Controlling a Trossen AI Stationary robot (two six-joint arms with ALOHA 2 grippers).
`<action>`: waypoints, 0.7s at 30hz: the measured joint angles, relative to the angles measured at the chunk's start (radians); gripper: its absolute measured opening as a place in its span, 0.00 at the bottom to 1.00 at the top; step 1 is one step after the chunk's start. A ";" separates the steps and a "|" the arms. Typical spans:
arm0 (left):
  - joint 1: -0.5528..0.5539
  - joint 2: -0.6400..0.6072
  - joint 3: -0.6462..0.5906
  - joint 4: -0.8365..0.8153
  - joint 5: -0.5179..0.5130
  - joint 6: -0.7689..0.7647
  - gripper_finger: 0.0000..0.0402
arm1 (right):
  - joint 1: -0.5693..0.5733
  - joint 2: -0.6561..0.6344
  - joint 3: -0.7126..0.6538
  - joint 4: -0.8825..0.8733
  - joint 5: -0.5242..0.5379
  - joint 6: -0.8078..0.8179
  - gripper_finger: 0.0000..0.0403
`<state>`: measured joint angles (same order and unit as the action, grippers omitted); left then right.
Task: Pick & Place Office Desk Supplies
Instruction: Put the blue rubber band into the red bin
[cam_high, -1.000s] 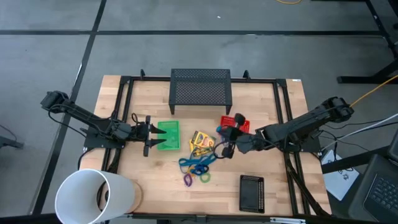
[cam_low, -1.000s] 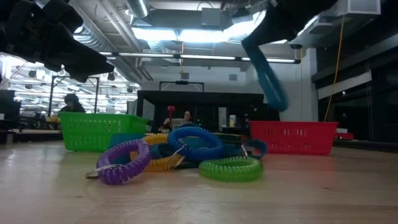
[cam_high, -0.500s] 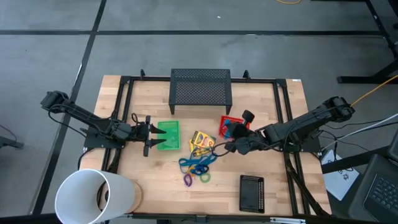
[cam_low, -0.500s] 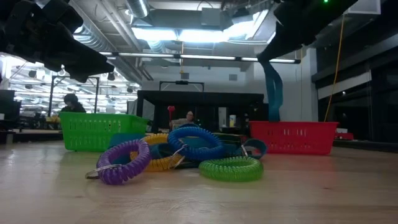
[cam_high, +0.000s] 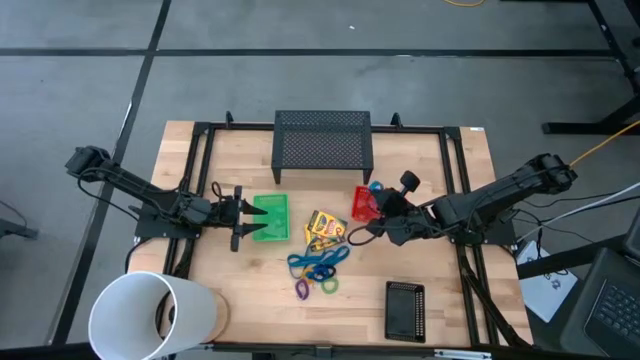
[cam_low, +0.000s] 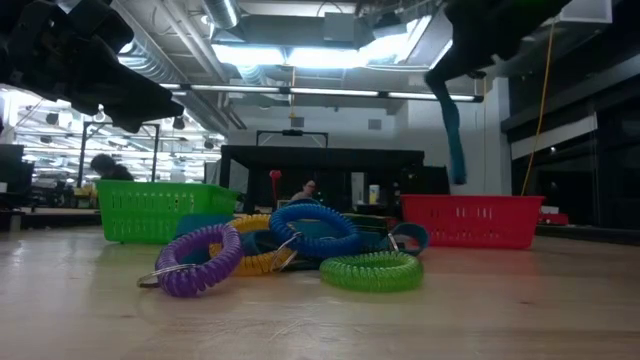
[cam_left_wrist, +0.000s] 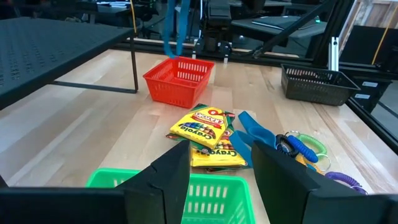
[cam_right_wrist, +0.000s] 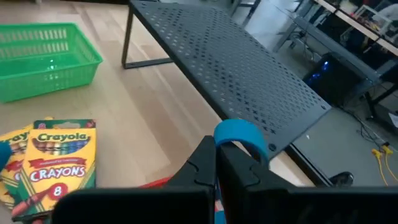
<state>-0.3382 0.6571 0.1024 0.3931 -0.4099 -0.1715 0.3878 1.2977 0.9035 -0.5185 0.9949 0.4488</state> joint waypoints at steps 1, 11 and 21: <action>0.000 0.000 0.000 0.000 0.000 0.000 0.42 | 0.000 0.000 0.000 -0.011 0.006 0.013 0.01; 0.000 0.000 0.000 0.000 0.000 -0.001 0.42 | 0.000 0.000 0.000 -0.044 -0.083 0.068 0.01; 0.000 0.000 0.000 0.000 0.000 -0.009 0.42 | -0.003 0.039 -0.002 -0.058 -0.125 0.090 0.01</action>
<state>-0.3385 0.6574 0.1024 0.3931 -0.4095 -0.1802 0.3851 1.3363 0.9020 -0.5762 0.8700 0.5388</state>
